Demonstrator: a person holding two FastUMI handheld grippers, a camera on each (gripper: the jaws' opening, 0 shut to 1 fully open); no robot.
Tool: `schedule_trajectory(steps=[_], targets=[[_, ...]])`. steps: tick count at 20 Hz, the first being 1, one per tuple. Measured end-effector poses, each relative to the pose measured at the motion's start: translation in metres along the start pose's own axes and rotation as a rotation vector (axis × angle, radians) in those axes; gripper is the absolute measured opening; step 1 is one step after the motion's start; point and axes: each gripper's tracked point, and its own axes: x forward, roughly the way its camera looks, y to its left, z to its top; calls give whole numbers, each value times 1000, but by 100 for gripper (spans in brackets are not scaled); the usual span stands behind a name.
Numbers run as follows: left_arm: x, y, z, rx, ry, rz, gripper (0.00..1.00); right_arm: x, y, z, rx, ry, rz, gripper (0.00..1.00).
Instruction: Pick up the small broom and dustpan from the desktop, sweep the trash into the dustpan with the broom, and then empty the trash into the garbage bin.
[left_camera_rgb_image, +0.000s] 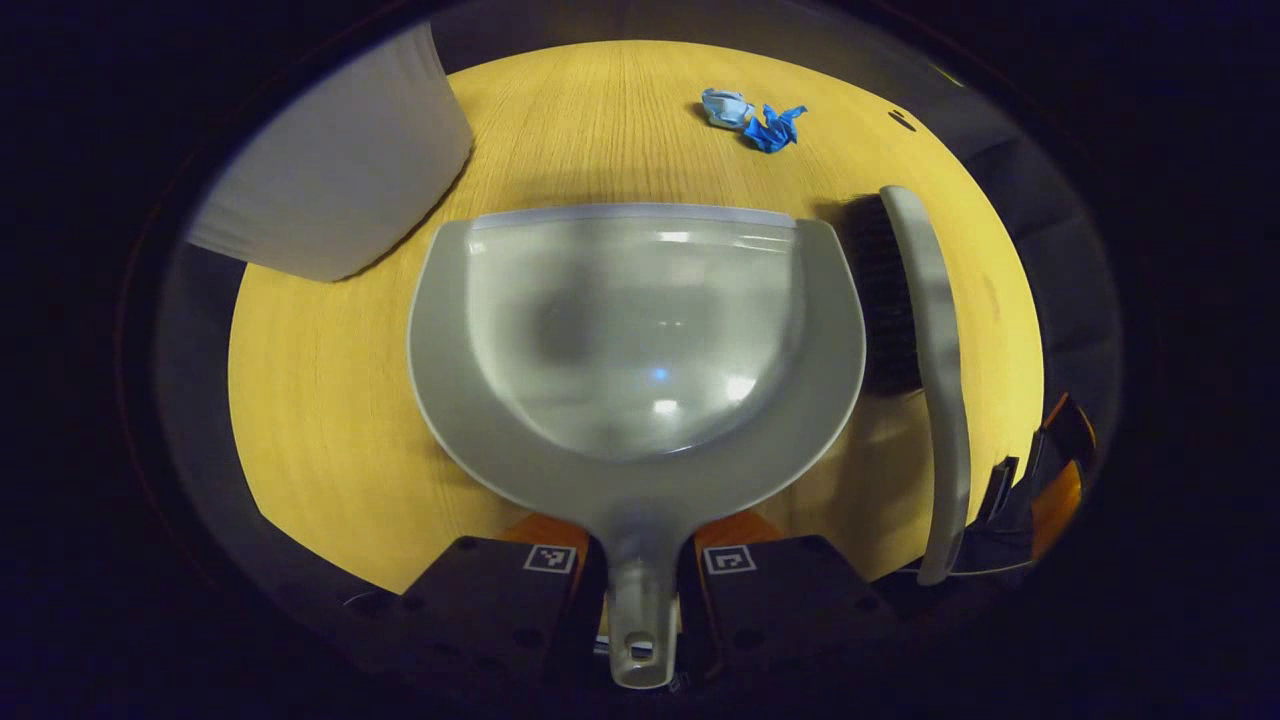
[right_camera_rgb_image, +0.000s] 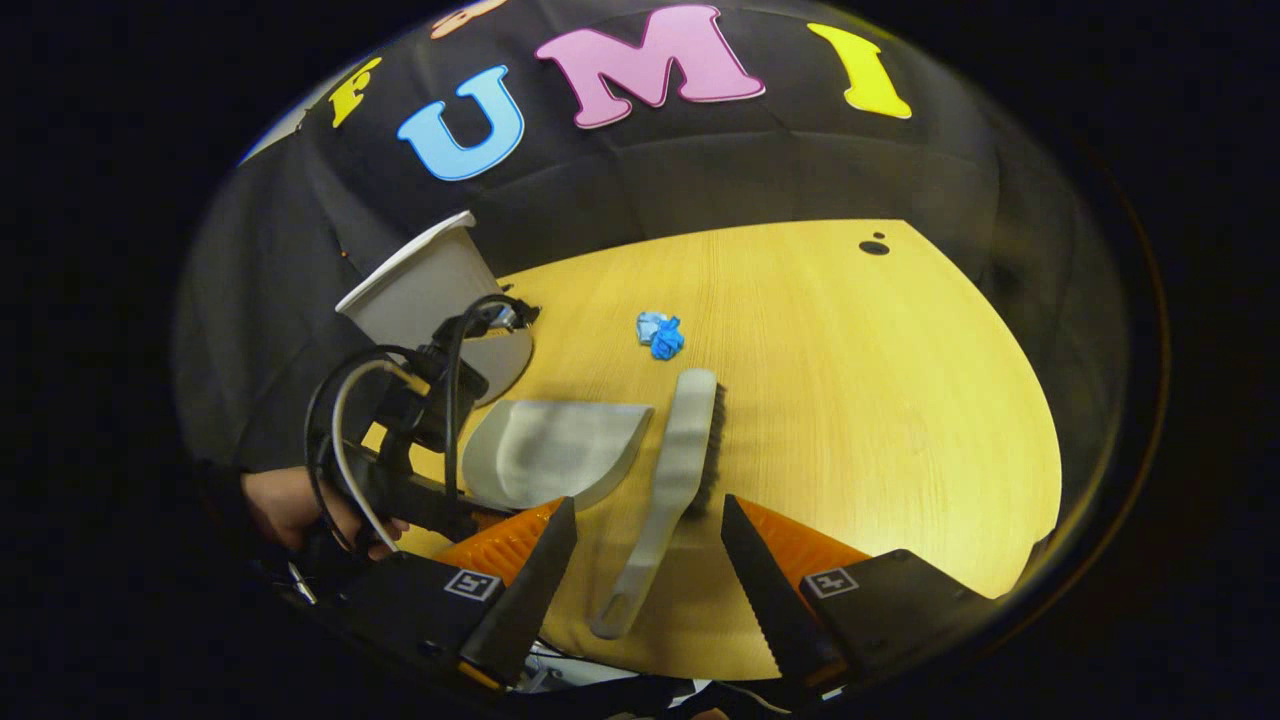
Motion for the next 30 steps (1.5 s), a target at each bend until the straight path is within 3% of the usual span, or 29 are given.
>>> schedule_trajectory(steps=[2,6,9,17,18,20,22,23,24,26,27,28,30], targets=[[-1,2,-8,-21,-31,-31,30,18,-1,-25,47,123,-36,94],[-2,8,-18,-35,-78,-77,31,46,-10,-47,5,258,-166,95],[-2,8,-19,-22,-87,-81,30,56,-16,-61,21,356,-207,95],[-2,6,-19,33,-69,-58,30,77,-34,-63,31,437,-259,94],[-2,6,-19,38,-68,-54,30,81,-39,-61,34,446,-271,89],[-2,7,-19,37,-66,-51,30,85,-43,-57,29,451,-278,93],[-3,6,-18,23,-60,-52,29,90,-43,-55,4,467,-267,75],[-2,6,-18,16,-54,-52,30,92,-41,-52,-8,478,-251,73],[-3,6,-17,15,-54,-50,30,94,-42,-53,-8,502,-248,63],[-2,6,-17,19,-52,-42,30,98,-35,-53,18,554,-192,31],[-2,5,-16,19,-51,-38,30,99,-34,-51,20,575,-156,30],[-2,5,-16,15,-50,-36,30,98,-41,-47,-5,580,-151,22],[-2,5,-17,1,-50,-39,30,95,-65,-33,-89,577,-158,31]])
